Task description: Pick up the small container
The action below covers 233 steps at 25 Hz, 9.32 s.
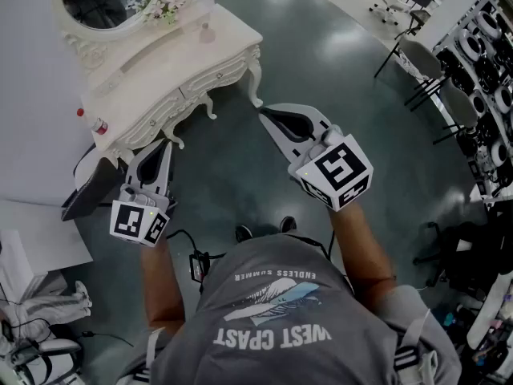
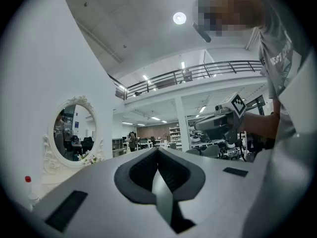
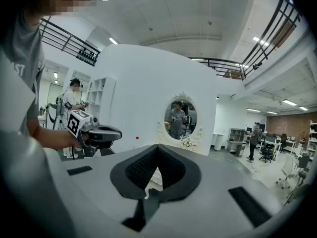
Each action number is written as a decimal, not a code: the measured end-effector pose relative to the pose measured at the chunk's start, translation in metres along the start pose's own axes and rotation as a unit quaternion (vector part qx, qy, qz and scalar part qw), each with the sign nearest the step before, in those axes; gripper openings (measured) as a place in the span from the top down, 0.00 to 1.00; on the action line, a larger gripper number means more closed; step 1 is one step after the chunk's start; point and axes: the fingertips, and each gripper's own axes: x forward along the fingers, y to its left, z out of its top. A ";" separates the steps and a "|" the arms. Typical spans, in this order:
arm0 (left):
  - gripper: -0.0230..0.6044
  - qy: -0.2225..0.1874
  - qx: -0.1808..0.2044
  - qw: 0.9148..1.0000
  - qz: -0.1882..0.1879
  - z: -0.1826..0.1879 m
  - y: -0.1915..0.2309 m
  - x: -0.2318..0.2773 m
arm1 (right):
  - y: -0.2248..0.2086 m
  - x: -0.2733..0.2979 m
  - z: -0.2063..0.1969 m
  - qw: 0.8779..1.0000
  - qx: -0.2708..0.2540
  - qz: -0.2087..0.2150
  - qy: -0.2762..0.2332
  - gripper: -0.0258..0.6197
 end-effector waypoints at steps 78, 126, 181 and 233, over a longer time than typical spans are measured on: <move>0.94 0.046 -0.002 0.999 0.024 -0.045 0.156 0.323 | -0.322 0.190 -0.060 0.997 0.071 0.014 0.014 0.92; 0.94 0.037 -0.029 0.999 0.025 -0.084 0.370 0.366 | -0.361 0.425 -0.021 0.998 0.039 0.031 0.038 0.91; 0.94 0.180 -0.154 0.948 0.213 -0.222 0.390 0.323 | -0.351 0.640 -0.261 0.946 0.067 0.239 0.210 0.64; 0.94 0.132 -0.113 0.963 0.207 -0.180 0.432 0.290 | -0.355 0.638 -0.178 0.975 0.013 0.152 0.158 0.72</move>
